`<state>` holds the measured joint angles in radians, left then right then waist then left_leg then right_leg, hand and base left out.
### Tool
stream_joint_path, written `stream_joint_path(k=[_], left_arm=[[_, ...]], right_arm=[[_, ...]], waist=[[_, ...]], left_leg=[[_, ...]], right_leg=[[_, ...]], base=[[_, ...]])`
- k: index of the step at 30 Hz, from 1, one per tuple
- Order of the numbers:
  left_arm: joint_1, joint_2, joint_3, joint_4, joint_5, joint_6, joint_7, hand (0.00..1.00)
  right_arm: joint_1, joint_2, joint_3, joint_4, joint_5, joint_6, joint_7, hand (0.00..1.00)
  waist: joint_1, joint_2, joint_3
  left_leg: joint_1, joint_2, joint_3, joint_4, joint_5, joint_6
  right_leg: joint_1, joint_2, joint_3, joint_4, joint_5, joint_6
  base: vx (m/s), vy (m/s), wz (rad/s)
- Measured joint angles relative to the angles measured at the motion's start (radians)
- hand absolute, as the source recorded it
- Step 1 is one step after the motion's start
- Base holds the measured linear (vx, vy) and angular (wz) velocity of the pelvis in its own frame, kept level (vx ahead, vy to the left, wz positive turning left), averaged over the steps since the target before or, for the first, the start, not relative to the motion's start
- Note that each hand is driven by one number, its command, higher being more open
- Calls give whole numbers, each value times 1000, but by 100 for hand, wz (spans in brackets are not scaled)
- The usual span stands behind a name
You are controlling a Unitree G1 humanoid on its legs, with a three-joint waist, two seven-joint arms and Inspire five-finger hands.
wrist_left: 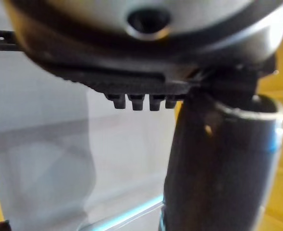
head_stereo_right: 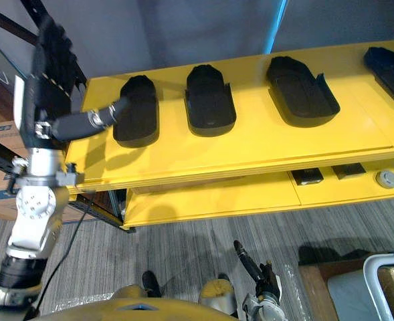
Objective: Walk over and take three plastic housings, then place them on the shelf
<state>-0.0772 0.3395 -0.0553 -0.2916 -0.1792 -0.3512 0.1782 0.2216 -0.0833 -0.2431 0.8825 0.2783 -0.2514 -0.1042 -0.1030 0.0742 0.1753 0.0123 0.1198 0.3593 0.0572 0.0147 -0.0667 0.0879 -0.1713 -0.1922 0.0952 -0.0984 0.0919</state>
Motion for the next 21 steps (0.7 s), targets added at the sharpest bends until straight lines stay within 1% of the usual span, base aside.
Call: stream_joint_path(k=[2,3,5,6,8,10,12,14,17,20,21], left_arm=[[41,-21,-11,0,33,-21,3,100],[96,-46,-29,0,46,-46,11,100],[152,-76,-46,0,54,-68,23,100],[197,-96,-60,15,55,-95,31,100],[263,-119,-91,57,69,-114,39,100],[302,-132,-122,102,67,-123,32,100],[334,-132,-149,146,66,-129,11,100],[335,-130,-167,164,69,-143,9,100],[331,-126,-175,164,68,-165,16,100],[283,-123,-185,165,68,-164,41,100],[250,-121,-186,171,68,-164,47,100]], right_arm=[[1,9,1,0,0,-9,-32,100],[4,17,11,-3,0,-19,-78,100],[7,25,21,-17,1,-19,-125,100],[10,31,28,-38,1,-19,-154,100],[17,32,43,-70,1,-18,-185,100],[18,30,48,-75,1,-18,-190,100],[21,31,53,-75,1,-18,-189,100],[21,31,70,-74,2,-18,-186,100],[21,30,93,-68,3,-18,-181,100],[25,29,111,-41,3,-17,-164,100],[31,28,121,-31,3,-16,-159,100]], waist=[[6,-4,-15],[15,-10,-33],[19,-19,-46],[20,-26,-50],[21,-36,-56],[26,-42,-60],[40,-46,-62],[45,-47,-64],[46,-46,-69],[45,-42,-78],[42,-40,-82]], left_leg=[[3,-3,0,-14,7,0],[3,-6,0,-24,10,0],[3,-7,-2,-29,13,0],[9,-9,-6,-40,19,1],[16,-14,-14,-66,34,0],[20,-20,-27,-89,49,3],[35,-25,-29,-119,67,3],[38,-29,-39,-141,83,5],[39,-30,-40,-141,85,7],[44,-29,-36,-146,87,6],[44,-28,-34,-146,87,6]], right_leg=[[1,0,-1,-7,1,1],[1,0,-2,-11,2,2],[4,0,-4,-12,2,2],[3,0,-9,-12,2,1],[4,0,-21,-12,-1,-2],[5,0,-30,-12,-2,-4],[9,0,-35,-11,-2,-5],[9,-1,-49,-11,-3,-6],[9,-2,-49,-10,-4,-8],[9,-2,-45,-12,-8,-14],[9,-1,-43,-12,-8,-14]], base=[[26,0,7],[39,3,3],[44,2,5],[27,-2,9],[9,-6,14],[-3,0,19],[-19,13,11],[-28,11,12],[-45,19,3],[-39,15,-4],[-24,8,-7]])
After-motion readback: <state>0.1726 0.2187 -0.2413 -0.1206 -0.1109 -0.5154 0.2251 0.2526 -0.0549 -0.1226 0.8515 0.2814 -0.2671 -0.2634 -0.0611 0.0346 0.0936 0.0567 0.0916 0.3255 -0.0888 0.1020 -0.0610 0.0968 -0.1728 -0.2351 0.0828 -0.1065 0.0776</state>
